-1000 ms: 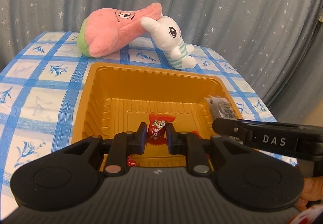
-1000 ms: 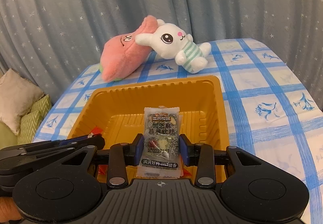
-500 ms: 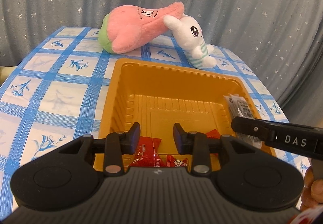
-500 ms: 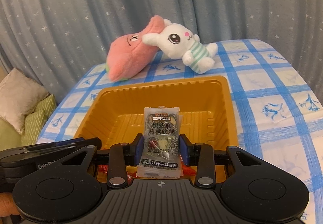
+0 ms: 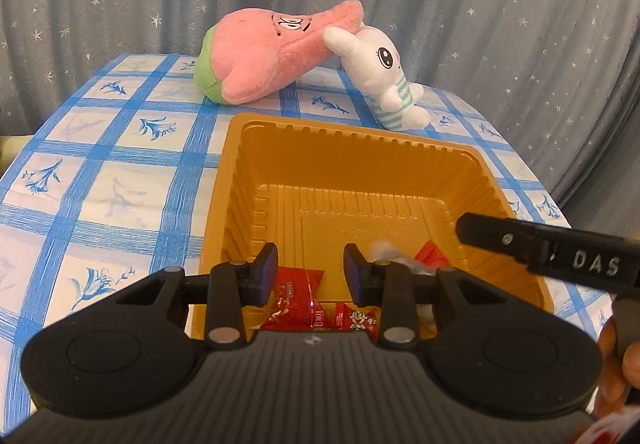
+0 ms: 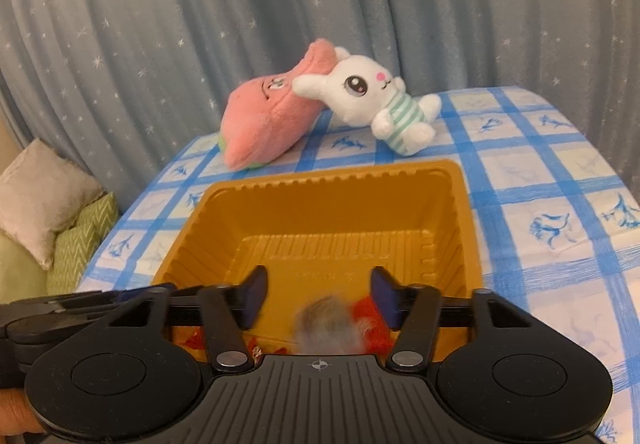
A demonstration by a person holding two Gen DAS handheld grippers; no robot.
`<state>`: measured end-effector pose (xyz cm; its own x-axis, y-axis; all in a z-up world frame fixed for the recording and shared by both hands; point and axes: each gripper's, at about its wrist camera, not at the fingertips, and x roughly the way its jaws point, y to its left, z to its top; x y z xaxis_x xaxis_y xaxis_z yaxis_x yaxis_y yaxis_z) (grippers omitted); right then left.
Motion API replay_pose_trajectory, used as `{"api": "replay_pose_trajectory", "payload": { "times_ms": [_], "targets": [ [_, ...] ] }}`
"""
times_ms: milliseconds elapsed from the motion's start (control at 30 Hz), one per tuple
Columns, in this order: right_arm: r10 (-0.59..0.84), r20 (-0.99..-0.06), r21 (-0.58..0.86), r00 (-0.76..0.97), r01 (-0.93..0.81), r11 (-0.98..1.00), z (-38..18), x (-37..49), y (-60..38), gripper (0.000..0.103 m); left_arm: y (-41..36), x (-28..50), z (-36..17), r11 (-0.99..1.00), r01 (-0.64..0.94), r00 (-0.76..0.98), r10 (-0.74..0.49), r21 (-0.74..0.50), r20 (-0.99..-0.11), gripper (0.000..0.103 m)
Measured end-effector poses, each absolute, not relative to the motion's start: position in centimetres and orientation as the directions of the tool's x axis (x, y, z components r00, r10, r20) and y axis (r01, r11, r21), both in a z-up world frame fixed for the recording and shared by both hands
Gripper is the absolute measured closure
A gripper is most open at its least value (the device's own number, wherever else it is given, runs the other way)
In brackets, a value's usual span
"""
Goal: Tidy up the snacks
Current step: 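Carry both held snacks over the orange tray and open both tools, then withdraw both tools from the tray toward the remaining snacks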
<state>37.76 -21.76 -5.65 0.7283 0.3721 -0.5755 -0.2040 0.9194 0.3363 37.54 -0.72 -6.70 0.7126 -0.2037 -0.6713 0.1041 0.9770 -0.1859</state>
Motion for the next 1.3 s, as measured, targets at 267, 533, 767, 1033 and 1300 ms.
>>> {"api": "replay_pose_trajectory", "payload": {
  "times_ms": [267,533,767,1033,1300],
  "targets": [
    [0.344,-0.576,0.336,0.742,-0.168,0.927,-5.5,37.8,-22.8,0.044,-0.7,37.5,-6.7,0.978,0.106,0.711,-0.202,-0.181,-0.673,0.07],
    [0.327,-0.572,0.327,0.752,-0.156,0.932,-5.4,37.6,-23.5,0.044,-0.6,37.2,-6.5,0.978,0.116,0.717,-0.202,-0.171,-0.667,0.064],
    [0.303,-0.567,0.313,0.766,-0.14,0.939,-5.1,37.2,-24.5,0.044,-0.3,36.4,-6.3,0.98,0.128,0.721,-0.196,-0.15,-0.665,0.061],
    [0.269,-0.568,0.296,0.778,-0.113,0.949,-5.2,35.2,-26.4,0.044,0.3,34.1,-5.5,0.979,0.149,0.73,-0.203,-0.138,-0.653,0.059],
    [0.247,-0.59,0.251,0.769,-0.116,0.961,-5.9,30.8,-27.7,0.044,0.9,30.8,-5.4,0.981,0.157,0.73,-0.195,-0.116,-0.656,0.057]
  ]
}}
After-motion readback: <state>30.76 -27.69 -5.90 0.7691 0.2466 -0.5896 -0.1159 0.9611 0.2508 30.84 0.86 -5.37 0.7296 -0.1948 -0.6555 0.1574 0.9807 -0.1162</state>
